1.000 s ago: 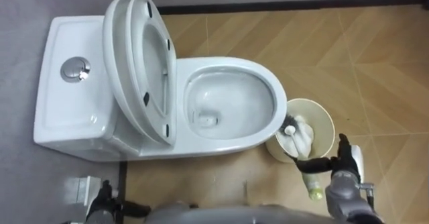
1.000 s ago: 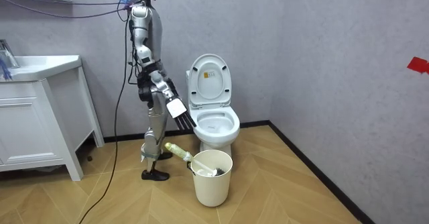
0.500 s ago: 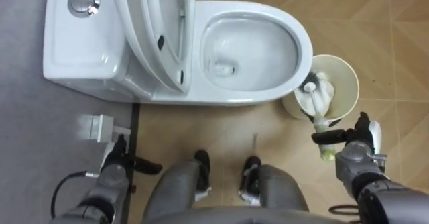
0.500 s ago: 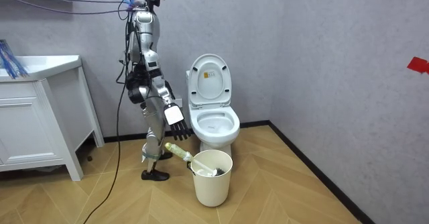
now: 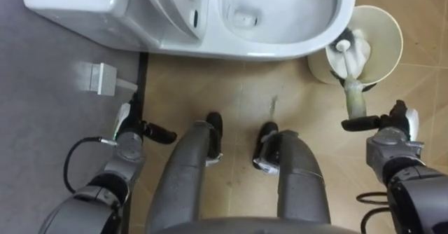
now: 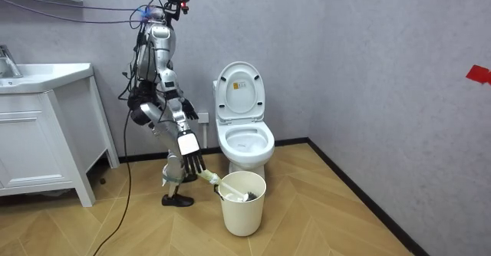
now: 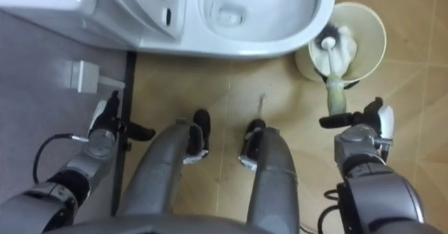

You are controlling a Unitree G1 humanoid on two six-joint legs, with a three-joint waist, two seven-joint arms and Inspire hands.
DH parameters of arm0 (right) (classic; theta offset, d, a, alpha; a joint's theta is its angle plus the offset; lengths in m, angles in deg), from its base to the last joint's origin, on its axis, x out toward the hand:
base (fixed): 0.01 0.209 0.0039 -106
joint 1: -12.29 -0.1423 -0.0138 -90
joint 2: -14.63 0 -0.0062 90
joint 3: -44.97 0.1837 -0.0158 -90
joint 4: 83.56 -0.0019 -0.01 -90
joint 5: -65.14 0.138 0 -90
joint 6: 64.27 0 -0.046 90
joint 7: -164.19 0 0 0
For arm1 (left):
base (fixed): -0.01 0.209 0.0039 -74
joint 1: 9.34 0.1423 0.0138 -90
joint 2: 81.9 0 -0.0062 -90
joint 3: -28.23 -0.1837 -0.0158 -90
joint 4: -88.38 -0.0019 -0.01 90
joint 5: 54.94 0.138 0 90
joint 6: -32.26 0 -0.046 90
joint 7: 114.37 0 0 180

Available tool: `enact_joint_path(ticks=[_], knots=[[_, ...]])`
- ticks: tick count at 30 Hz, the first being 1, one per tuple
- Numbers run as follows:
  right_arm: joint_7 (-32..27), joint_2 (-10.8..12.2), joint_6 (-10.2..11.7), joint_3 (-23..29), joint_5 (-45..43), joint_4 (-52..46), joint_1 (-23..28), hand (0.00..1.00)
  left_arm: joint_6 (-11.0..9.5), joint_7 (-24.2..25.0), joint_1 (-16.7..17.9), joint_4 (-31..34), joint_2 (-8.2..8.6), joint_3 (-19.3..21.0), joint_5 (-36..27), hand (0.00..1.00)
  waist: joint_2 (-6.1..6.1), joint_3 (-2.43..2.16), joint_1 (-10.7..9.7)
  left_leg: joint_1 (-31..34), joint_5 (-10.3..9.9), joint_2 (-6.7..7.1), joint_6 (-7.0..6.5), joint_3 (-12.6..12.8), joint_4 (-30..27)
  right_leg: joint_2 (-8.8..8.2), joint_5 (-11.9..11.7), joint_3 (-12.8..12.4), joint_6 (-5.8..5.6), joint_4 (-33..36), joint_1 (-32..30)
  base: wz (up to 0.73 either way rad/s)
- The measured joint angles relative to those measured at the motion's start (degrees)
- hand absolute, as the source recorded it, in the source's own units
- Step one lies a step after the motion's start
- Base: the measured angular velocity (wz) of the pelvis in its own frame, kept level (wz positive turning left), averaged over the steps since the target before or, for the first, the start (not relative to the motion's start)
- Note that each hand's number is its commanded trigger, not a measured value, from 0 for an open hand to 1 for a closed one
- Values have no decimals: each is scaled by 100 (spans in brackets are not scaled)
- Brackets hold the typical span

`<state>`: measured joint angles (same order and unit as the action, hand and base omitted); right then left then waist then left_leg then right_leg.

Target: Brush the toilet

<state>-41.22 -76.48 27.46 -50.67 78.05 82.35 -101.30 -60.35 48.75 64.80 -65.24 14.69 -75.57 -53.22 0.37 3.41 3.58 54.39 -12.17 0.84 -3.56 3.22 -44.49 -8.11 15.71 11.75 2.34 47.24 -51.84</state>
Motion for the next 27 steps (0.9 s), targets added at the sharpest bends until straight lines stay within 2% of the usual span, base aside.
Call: enact_joint_path(ticks=[3,6,12,16,22,27], knots=[[2,-52,2,5,86,-14,-58,0,-5,3,-160,3,-60,3,1,0,7,5,-4,281,-1,7,26,-69,-155,-54,54,85,49,182,-246,12],[66,-71,1,7,116,-34,-119,0,-6,4,-193,15,-57,0,0,0,5,5,-2,504,-14,71,38,-76,-296,-123,125,66,74,410,-497,10],[273,-83,-5,6,298,-22,-234,0,-5,-31,-208,94,-60,2,2,0,0,6,65,850,-199,91,71,-77,-766,-204,371,28,121,941,-855,4],[348,-175,-24,-6,452,-27,-310,0,-2,-36,-270,184,-60,0,-67,0,-1,6,127,1125,-229,127,90,-81,-972,-284,480,30,169,1229,-1140,9],[444,-285,-60,-50,730,-27,-451,0,16,-34,-278,210,-63,-62,-122,0,5,10,114,1337,-393,151,98,-51,-1373,-371,694,-15,208,1687,-1370,5],[553,-316,-60,-80,823,-27,-475,0,16,-33,-264,325,-63,-98,-124,0,6,11,108,1417,-460,150,125,-62,-1506,-383,758,-30,222,1823,-1447,1]])
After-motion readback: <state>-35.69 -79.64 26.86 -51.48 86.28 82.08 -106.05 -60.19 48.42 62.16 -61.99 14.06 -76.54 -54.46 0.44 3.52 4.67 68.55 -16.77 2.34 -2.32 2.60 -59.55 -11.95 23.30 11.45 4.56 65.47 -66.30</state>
